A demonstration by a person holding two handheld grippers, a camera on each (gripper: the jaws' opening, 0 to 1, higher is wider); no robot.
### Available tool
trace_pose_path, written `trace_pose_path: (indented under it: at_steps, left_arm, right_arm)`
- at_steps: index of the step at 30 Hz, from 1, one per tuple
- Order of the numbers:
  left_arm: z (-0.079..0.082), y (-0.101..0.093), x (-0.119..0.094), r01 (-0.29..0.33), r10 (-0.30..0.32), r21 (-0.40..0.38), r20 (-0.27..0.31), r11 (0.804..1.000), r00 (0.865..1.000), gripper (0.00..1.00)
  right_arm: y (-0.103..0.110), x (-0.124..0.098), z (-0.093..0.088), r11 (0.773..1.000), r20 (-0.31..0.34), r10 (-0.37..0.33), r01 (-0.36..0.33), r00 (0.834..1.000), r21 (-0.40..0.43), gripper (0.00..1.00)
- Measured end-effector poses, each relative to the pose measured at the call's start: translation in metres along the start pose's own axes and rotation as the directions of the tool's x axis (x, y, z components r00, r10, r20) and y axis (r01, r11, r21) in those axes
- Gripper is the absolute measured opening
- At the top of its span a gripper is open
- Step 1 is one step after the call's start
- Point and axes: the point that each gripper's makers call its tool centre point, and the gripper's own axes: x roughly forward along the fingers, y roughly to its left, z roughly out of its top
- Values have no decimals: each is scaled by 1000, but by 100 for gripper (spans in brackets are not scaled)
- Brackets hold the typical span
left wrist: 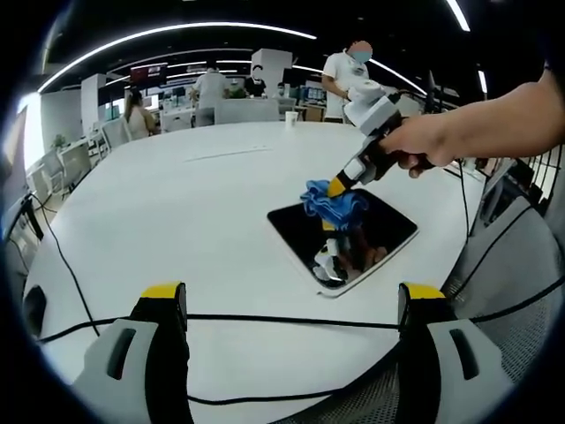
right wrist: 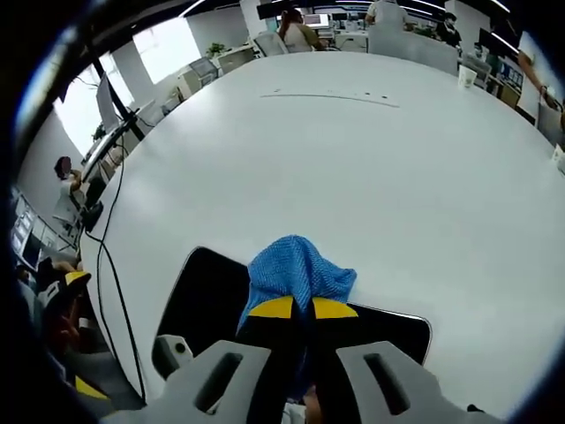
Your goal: Wipe the mirror surface with the cleaning cloth until all visible marks leave the cleaned area.
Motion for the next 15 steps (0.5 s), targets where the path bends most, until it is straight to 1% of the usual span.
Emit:
trace_pose_path:
  at_steps: [15]
  left_arm:
    - [0,2,-1,-12,12,1,1,1000,1000,99]
  right_arm:
    - [-14,-4,-2,1000,-4,-19,19,1000,3,0]
